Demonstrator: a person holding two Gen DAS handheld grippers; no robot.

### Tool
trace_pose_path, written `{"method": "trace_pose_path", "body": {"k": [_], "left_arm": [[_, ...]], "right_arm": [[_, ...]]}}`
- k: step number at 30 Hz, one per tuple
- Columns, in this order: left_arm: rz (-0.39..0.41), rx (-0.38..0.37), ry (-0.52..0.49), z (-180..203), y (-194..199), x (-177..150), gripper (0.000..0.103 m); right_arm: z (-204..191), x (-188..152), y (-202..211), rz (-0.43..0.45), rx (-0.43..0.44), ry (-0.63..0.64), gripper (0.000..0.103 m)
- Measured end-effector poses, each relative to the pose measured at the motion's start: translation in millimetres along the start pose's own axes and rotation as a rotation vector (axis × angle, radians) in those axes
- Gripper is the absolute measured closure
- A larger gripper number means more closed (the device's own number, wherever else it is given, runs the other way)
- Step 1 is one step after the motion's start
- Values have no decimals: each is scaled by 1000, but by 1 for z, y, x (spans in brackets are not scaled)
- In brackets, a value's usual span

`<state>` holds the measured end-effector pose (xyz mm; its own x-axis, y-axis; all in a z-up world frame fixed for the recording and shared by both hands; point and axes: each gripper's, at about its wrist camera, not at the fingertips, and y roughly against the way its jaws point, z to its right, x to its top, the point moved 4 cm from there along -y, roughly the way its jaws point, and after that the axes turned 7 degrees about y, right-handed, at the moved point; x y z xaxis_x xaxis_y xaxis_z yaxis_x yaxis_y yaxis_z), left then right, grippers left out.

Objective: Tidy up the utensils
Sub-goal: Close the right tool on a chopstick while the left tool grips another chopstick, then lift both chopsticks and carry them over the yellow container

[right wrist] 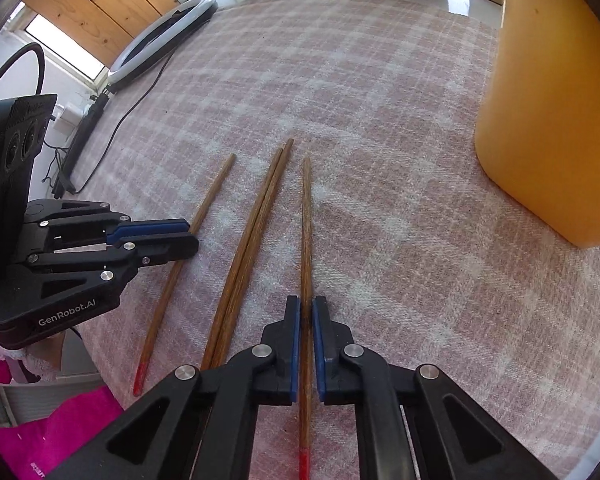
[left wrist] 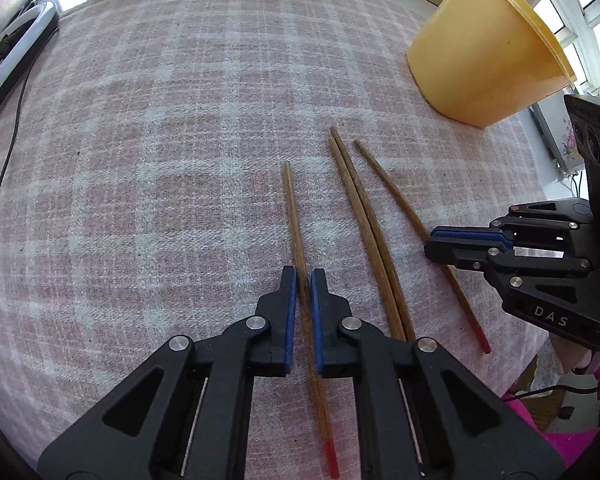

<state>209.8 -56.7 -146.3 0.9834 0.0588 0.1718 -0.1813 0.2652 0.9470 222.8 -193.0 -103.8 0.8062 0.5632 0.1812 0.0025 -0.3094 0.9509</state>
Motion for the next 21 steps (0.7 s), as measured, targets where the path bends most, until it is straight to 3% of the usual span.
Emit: {"method": "trace_pose_path", "body": {"k": [9, 14, 21], "left_arm": [[11, 58, -112, 23, -7, 10, 97], [43, -37, -9, 16, -2, 6, 99], [149, -141, 81, 14, 30, -3, 99]], "right_arm": [[-3, 11, -4, -26, -3, 2, 99], [-1, 8, 1, -7, 5, -15, 100], [0, -4, 36, 171, 69, -77, 100]]}}
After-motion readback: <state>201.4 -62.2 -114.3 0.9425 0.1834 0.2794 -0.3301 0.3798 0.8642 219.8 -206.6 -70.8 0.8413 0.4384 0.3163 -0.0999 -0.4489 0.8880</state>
